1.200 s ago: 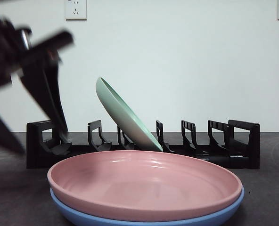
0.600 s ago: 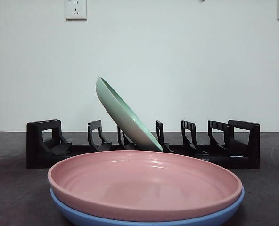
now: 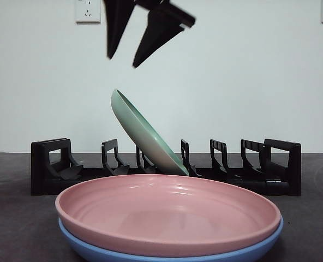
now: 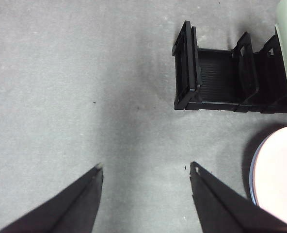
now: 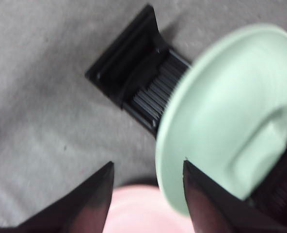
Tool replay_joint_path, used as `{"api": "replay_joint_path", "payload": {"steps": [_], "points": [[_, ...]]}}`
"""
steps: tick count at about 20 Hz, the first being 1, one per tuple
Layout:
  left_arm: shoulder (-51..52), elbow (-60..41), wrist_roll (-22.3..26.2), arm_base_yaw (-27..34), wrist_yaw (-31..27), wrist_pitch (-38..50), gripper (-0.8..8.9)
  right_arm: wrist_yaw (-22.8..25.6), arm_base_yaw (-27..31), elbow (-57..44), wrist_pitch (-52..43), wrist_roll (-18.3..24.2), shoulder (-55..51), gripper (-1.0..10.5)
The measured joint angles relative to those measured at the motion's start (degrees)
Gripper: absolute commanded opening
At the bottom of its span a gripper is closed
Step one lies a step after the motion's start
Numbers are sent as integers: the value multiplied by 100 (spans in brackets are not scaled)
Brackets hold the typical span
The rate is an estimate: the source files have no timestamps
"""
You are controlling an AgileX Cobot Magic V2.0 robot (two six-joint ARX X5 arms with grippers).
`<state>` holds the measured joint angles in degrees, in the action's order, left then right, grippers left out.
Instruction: Place the plate
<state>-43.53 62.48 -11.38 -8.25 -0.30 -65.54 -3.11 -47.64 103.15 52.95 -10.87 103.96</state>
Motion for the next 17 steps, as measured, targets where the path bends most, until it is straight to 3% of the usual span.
{"api": "replay_joint_path", "payload": {"steps": [14, 17], "points": [[0, 0, -2, 0, 0, 31, 285, -278, 232, 238, -437, 59, 835, 217], [0, 0, -2, 0, -2, 37, 285, -289, 232, 238, -435, 59, 935, 75]]}}
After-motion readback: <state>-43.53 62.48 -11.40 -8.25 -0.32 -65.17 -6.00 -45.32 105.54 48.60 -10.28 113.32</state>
